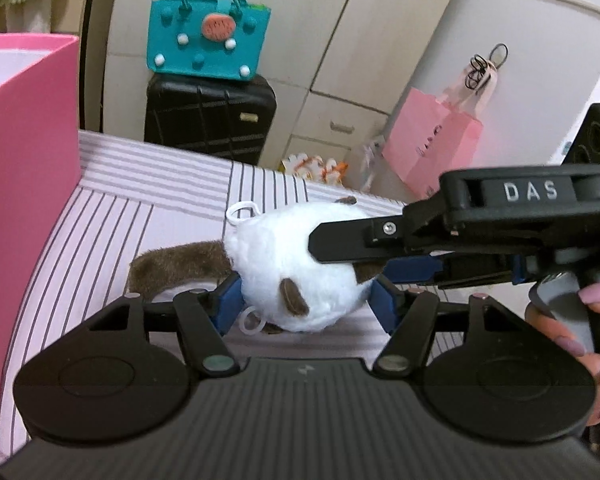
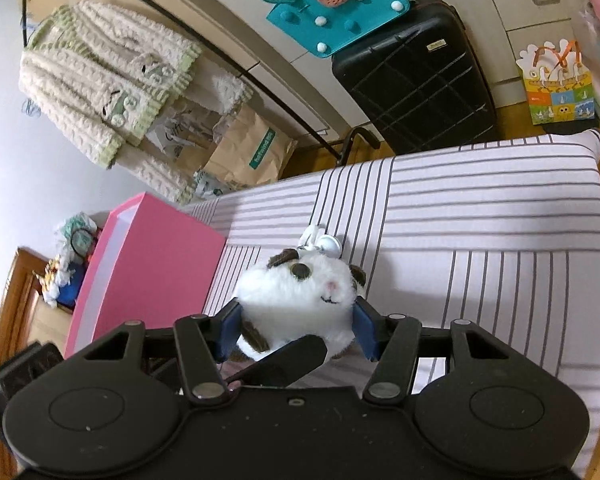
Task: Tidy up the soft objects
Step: 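Lift the cat plush with the right tool and carry it over the box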
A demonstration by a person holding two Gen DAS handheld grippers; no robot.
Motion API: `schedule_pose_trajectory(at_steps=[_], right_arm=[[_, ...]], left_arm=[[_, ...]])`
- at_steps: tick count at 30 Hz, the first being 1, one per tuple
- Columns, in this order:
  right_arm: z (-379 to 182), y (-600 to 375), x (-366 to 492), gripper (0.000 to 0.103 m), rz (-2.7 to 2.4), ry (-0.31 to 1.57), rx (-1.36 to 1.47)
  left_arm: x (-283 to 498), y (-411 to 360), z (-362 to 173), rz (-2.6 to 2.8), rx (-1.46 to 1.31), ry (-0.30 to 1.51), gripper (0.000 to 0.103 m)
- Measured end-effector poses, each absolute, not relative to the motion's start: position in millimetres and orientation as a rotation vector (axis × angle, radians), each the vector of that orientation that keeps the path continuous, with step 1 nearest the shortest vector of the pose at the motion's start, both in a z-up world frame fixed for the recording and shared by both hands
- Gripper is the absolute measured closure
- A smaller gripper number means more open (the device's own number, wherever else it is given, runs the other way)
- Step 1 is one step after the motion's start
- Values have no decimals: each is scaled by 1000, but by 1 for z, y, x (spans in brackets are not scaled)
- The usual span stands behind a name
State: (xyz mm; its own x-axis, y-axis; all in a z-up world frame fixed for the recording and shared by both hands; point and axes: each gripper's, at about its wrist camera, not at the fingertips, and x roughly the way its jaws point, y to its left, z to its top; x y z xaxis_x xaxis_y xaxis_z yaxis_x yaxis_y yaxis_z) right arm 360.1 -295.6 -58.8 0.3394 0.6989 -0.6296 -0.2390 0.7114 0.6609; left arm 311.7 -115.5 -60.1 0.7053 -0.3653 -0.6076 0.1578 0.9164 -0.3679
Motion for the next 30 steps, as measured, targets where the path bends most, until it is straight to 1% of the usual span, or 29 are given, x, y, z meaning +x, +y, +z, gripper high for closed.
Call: schedule_pose_trajectory(at_steps=[11, 15, 20, 30], right_arm=[[-20, -286, 302, 40, 673, 992, 420], [3, -281, 276, 39, 686, 948, 389], [30, -268, 247, 39, 688, 898, 324], [74, -223, 220, 39, 777, 831, 234]], left_arm=[[258, -106, -30, -364, -233, 714, 39], [232, -99, -11, -401, -197, 671, 39], [206, -77, 2, -465, -242, 603, 39], [160, -30, 37, -472, -207, 492, 39]])
